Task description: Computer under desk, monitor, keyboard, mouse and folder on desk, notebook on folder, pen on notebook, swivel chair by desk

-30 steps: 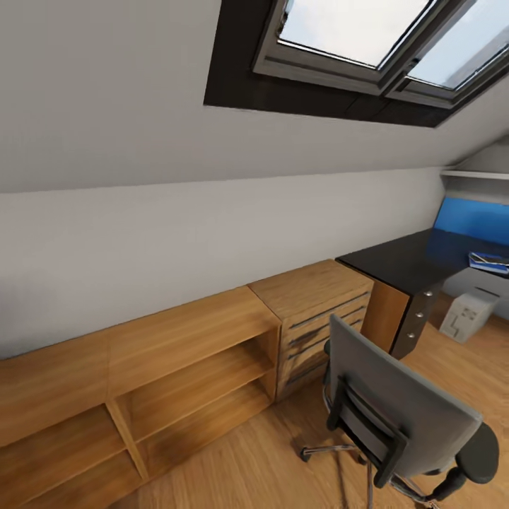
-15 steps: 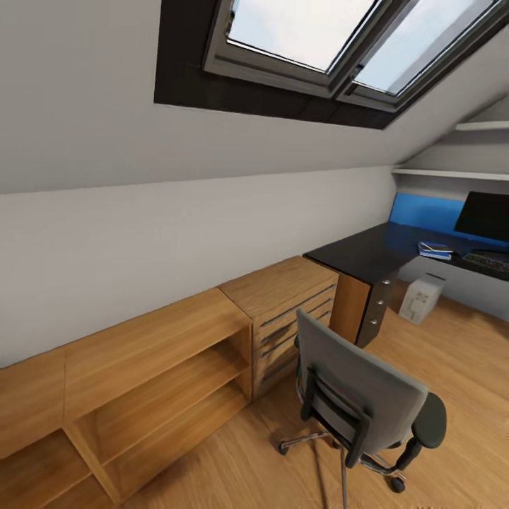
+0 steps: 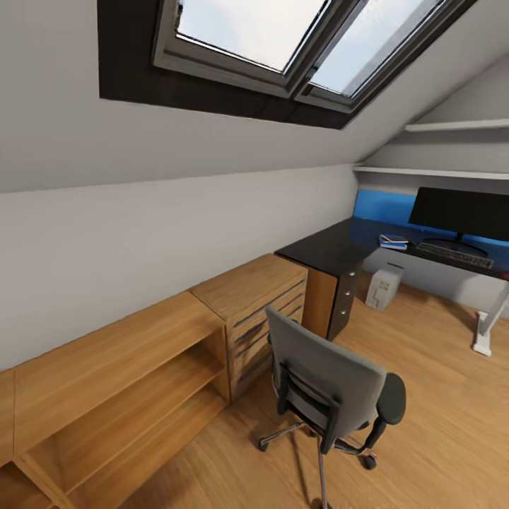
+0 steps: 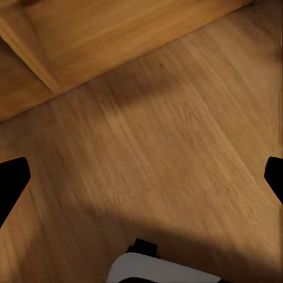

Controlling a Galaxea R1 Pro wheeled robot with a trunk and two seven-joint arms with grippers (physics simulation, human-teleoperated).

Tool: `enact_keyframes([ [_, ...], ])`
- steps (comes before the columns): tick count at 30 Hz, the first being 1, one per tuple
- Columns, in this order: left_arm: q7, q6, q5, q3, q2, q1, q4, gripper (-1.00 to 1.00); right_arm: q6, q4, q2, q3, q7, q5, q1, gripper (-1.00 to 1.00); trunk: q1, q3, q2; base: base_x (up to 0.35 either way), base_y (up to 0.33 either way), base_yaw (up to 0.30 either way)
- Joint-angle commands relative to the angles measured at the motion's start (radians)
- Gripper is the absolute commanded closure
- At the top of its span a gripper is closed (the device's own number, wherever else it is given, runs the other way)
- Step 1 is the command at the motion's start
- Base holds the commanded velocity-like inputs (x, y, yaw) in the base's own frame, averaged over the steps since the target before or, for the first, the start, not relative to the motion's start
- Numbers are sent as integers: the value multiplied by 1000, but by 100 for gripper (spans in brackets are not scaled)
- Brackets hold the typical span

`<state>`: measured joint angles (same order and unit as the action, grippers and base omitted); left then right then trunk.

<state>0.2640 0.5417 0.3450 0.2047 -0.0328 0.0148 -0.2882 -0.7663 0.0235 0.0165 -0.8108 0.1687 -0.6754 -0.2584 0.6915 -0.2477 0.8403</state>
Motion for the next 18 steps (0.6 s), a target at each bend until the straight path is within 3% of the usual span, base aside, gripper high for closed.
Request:
enact_keyframes([
  [1, 8, 3, 5, 9, 1, 1, 0, -100, 0, 0, 0, -8, 9, 0, -1, -100, 0, -1, 1, 85, 64, -278],
  [12, 8, 3, 5, 8, 1, 1, 0, -100, 2, 0, 0, -9, 9, 0, -1, -100, 0, -1, 1, 249, 161, -278],
  [18, 8, 3, 5, 8, 1, 1, 0, -100, 2, 0, 0, -9, 9, 0, -1, -100, 0, -1, 1, 73, 50, -278],
])
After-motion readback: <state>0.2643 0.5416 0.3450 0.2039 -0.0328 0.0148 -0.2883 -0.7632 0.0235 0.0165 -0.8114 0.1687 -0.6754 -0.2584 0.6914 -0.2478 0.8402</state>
